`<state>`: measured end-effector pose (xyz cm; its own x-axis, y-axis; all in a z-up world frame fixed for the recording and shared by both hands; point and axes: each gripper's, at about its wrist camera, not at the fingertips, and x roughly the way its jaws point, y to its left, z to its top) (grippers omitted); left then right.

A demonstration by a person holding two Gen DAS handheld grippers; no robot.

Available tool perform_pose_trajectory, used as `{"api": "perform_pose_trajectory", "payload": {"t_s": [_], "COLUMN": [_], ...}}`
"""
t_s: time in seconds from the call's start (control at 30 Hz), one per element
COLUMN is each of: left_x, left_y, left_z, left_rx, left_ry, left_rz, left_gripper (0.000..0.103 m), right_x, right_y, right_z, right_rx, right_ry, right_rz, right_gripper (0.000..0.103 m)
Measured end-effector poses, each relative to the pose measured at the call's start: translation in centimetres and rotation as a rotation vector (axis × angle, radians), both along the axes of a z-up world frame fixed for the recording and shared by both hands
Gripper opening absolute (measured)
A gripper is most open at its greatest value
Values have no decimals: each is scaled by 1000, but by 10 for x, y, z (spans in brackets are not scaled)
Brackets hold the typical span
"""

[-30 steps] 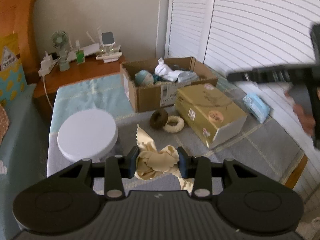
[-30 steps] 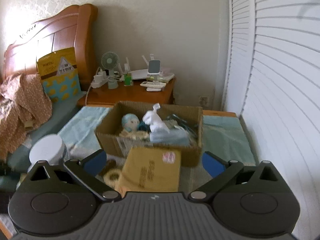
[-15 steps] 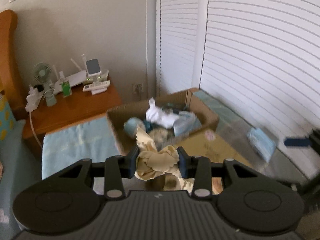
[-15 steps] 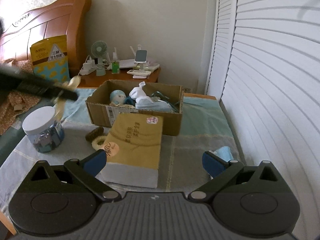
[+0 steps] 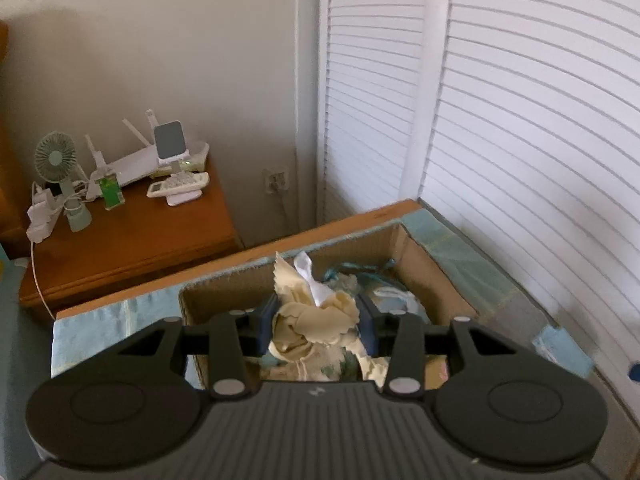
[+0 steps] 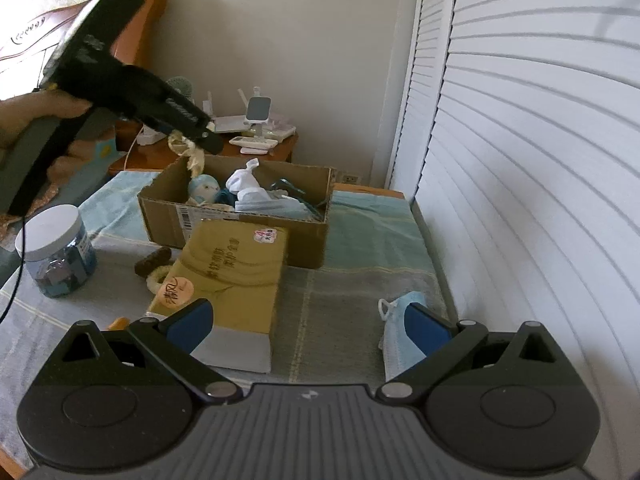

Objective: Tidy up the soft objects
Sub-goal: 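Carry the beige cloth into the box and open the left tool, then move the left tool to the small orange foam plug and grasp it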

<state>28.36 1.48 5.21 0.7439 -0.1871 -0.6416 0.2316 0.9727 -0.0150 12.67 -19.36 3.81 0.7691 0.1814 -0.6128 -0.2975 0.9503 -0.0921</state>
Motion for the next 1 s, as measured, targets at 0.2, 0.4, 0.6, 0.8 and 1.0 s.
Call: {"api": "perform_pose_trajectory", "payload": {"t_s": [0.2,0.4,0.6,0.8,1.0], "left_x": [0,-25,-52,-77,-107], "left_y": [2,7,15,23,27], "left_z": [2,10,12,7,-4], "left_rx": [-12,-21,-29,-20,-43], "left_ry": [-20,-43,-46,-41,-30], "left_rz": [40,39,43,61,26], "left_gripper": [83,87,91,95,97], "right_x": [-1,-4,-10,-17,-24], "right_y": [-3,-2,-1,-2,-3], "right_z": [-1,2,2,5,7], "right_rx": [11,25,25,26,27], "right_ry": [5,-1,-2,-9,-22], "right_rz": [3,9,10,6,5], "right_gripper": [103,103,103,103,103]}}
